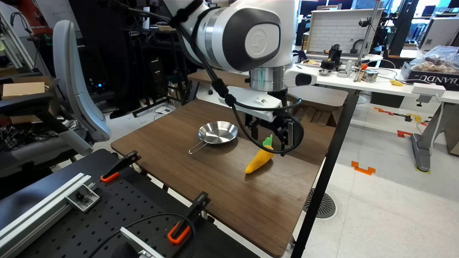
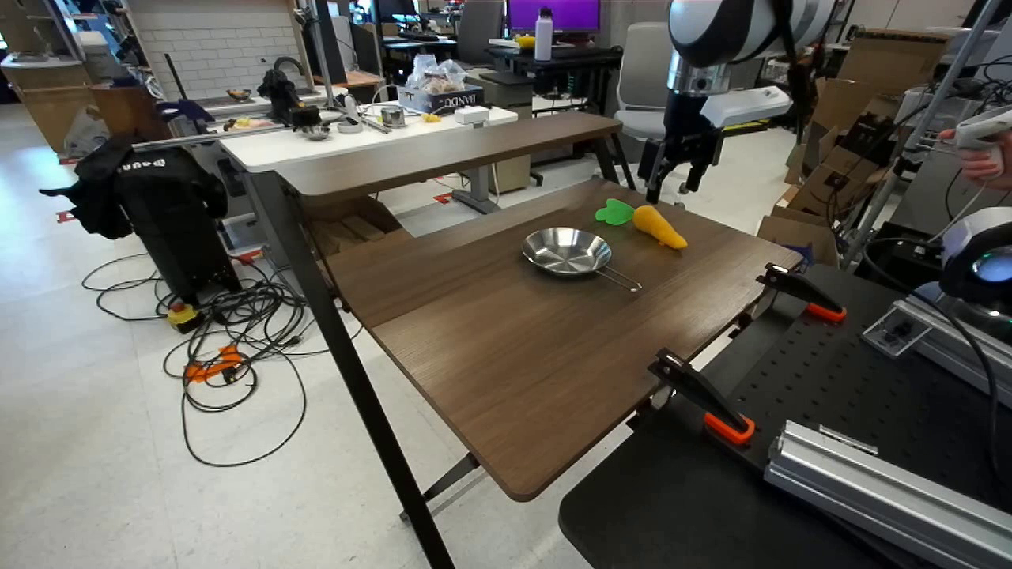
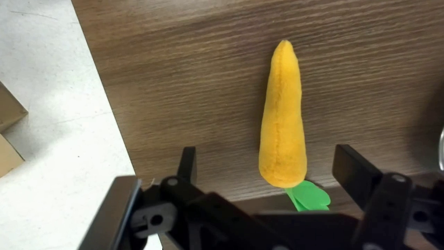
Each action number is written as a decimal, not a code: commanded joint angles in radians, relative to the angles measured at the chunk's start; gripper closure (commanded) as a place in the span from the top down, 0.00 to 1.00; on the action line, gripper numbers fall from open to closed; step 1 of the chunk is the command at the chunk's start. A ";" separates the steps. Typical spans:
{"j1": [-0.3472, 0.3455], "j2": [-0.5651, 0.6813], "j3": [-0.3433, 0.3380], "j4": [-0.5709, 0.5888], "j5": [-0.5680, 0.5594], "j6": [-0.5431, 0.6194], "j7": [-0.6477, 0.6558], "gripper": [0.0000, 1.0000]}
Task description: Put the carrot plushie on the pan
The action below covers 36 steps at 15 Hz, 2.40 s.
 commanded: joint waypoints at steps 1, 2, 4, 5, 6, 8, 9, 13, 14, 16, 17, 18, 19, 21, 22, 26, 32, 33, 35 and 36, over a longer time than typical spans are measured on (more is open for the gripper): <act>-0.022 0.077 0.023 0.064 0.001 0.029 -0.025 1.00; -0.022 0.087 0.025 0.070 0.001 0.027 -0.025 1.00; -0.018 0.109 0.026 0.080 -0.005 0.036 -0.024 1.00; -0.017 0.118 0.028 0.084 -0.006 0.038 -0.023 1.00; -0.019 0.127 0.031 0.087 -0.005 0.041 -0.025 1.00; -0.015 0.143 0.031 0.089 -0.011 0.064 -0.025 0.75; -0.013 0.150 0.031 0.088 -0.016 0.081 -0.025 0.74; -0.005 0.169 0.026 0.080 -0.029 0.151 -0.021 0.42; -0.001 0.170 0.022 0.079 -0.033 0.160 -0.018 0.34; 0.002 0.169 0.020 0.076 -0.040 0.174 -0.016 0.20; 0.004 0.165 0.019 0.074 -0.044 0.175 -0.013 0.12; 0.008 0.156 0.018 0.068 -0.047 0.176 -0.010 0.05; 0.011 0.146 0.019 0.061 -0.048 0.177 -0.009 0.01; 0.023 0.122 0.017 0.047 -0.054 0.174 -0.003 0.04; 0.028 0.110 0.018 0.040 -0.059 0.172 -0.003 0.03; 0.050 0.066 0.030 0.023 -0.064 0.164 -0.003 0.03; 0.078 0.006 0.089 0.006 -0.049 0.154 -0.010 0.03; 0.081 0.000 0.102 0.004 -0.045 0.156 -0.012 0.03; 0.090 -0.006 0.128 0.003 -0.039 0.152 -0.013 0.03; 0.097 -0.006 0.139 0.003 -0.039 0.153 -0.012 0.03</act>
